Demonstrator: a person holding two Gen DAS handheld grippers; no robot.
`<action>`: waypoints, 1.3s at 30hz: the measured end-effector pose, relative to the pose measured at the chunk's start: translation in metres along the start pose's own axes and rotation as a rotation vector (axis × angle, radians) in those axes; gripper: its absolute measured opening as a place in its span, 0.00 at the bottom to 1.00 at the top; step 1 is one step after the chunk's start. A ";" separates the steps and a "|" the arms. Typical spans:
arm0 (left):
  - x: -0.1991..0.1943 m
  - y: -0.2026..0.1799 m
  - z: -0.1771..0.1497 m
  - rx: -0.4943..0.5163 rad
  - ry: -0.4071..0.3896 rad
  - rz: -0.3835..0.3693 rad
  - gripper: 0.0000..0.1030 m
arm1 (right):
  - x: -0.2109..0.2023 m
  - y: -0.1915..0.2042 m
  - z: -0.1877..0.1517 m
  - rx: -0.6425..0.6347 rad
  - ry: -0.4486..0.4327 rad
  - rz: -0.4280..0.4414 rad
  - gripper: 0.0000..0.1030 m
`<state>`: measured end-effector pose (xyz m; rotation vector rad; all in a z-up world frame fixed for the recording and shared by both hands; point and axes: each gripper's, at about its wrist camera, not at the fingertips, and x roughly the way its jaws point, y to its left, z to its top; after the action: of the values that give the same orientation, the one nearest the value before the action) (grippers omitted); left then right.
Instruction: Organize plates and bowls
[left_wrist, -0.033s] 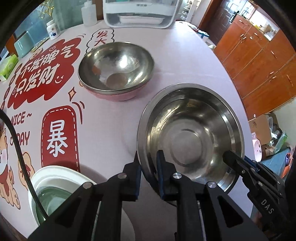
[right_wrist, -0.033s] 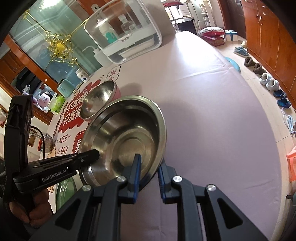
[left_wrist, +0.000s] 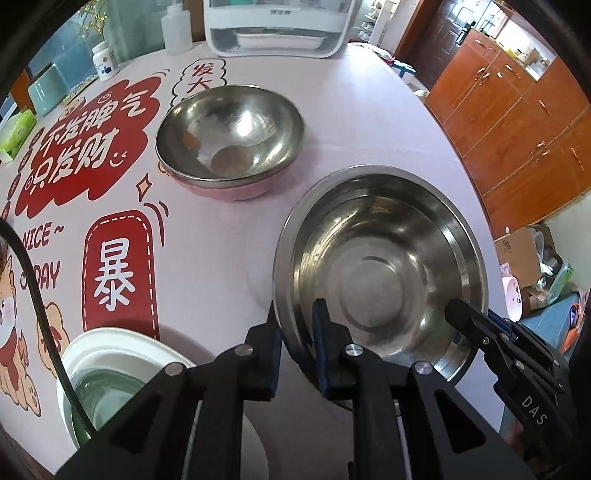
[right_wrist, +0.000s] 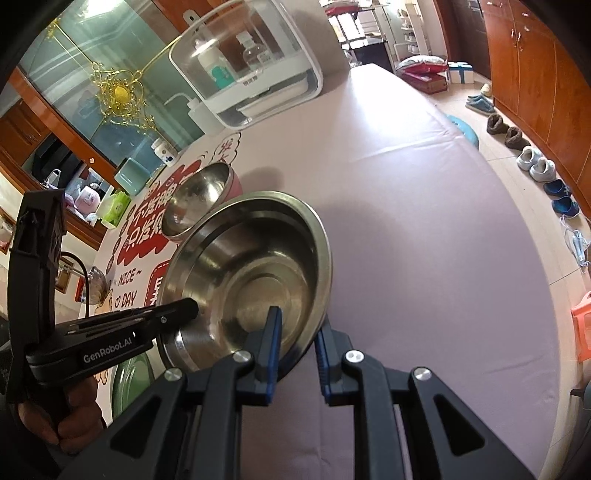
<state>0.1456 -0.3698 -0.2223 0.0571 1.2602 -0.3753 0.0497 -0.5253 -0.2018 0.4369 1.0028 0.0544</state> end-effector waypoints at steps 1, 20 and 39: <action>-0.003 -0.001 -0.002 0.006 -0.002 -0.003 0.13 | -0.004 0.000 -0.002 0.000 -0.007 -0.002 0.17; -0.031 -0.027 -0.070 0.170 0.011 -0.045 0.14 | -0.060 0.007 -0.073 0.078 -0.051 -0.076 0.17; -0.015 -0.026 -0.134 0.291 0.156 -0.024 0.17 | -0.057 0.006 -0.140 0.150 0.070 -0.111 0.17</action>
<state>0.0105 -0.3576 -0.2456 0.3241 1.3530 -0.5820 -0.0953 -0.4877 -0.2182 0.5184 1.1031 -0.1070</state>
